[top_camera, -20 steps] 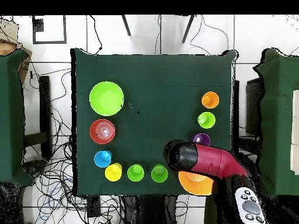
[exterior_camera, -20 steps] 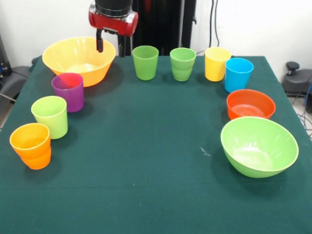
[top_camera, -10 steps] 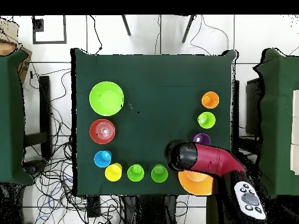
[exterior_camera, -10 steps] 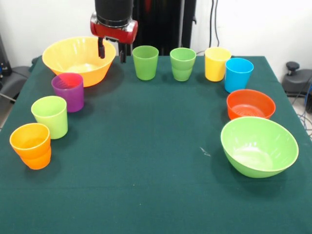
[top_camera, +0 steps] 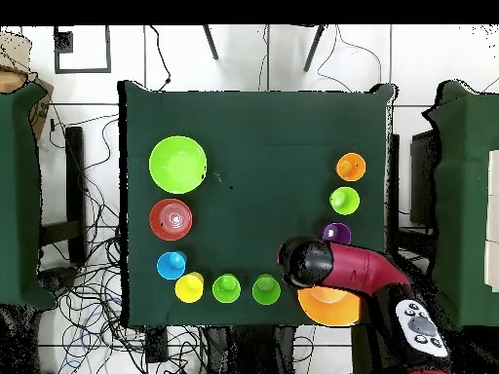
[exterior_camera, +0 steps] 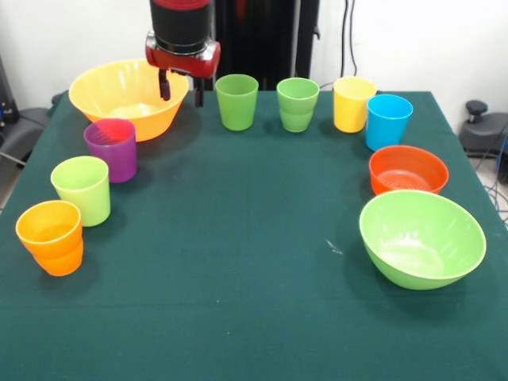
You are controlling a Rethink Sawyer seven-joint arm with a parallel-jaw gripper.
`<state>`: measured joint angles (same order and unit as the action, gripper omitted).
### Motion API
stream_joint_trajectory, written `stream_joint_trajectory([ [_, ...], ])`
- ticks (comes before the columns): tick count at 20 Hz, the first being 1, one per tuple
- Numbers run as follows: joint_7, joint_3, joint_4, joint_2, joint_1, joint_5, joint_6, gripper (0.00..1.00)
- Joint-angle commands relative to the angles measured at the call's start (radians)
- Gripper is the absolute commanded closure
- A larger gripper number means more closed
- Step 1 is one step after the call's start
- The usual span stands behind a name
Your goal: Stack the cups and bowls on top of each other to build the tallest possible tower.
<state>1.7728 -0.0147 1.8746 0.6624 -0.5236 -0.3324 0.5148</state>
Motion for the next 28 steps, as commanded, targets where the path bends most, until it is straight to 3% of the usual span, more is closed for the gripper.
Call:
stream_joint_trajectory([
  [1,-0.051,-0.103,-0.071,-0.025,-0.010,-0.078,-0.058,0.00],
  [13,-0.023,-0.055,-0.108,0.000,0.029,-0.135,-0.040,0.00],
  [28,0.027,-0.030,-0.162,-0.070,0.049,-0.181,-0.088,0.00],
])
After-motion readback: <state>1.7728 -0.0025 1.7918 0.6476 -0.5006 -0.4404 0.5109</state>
